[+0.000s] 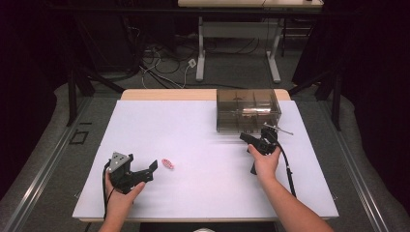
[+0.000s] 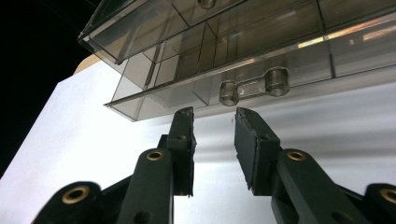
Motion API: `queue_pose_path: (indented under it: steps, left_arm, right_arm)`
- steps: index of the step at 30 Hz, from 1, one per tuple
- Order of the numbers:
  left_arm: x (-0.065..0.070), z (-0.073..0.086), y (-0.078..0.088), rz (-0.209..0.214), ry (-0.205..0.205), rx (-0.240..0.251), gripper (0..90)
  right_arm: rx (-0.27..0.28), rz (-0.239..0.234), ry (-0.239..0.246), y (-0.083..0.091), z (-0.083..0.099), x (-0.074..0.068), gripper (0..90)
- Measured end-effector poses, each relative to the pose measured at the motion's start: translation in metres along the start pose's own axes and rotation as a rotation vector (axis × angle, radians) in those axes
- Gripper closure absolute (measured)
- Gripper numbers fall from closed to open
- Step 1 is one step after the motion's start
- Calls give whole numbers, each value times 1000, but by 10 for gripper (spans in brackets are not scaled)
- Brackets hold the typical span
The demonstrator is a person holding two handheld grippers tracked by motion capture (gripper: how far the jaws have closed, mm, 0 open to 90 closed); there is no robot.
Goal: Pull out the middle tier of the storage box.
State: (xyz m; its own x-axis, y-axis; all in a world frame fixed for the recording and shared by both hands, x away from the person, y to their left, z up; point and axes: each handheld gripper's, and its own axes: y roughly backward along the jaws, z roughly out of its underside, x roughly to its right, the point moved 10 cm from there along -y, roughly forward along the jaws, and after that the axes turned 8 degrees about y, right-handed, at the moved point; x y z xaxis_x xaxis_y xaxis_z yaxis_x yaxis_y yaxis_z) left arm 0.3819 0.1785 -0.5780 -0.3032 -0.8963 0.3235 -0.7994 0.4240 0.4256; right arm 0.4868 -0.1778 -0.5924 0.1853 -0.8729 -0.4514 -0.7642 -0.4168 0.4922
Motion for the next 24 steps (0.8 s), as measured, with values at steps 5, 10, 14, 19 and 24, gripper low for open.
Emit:
queue_pose_path:
  steps: [5, 10, 14, 19, 24]
  left_arm:
    - [0, 0, 0, -1, 1, -1, 5]
    - [0, 0, 0, -1, 1, 0, 5]
    - [0, 0, 0, -2, 1, -1, 5]
    - [0, 1, 0, -2, 0, -2, 5]
    - [0, 1, 0, -3, 1, -1, 5]
  right_arm:
    - [3, -6, 31, 7, -2, 0, 639]
    - [31, -7, 64, 12, -7, -2, 597]
    - [45, -2, 121, 16, -10, -1, 527]
    - [33, 1, 157, 21, -10, -2, 491]
    - [71, -32, 198, 25, -15, -6, 460]
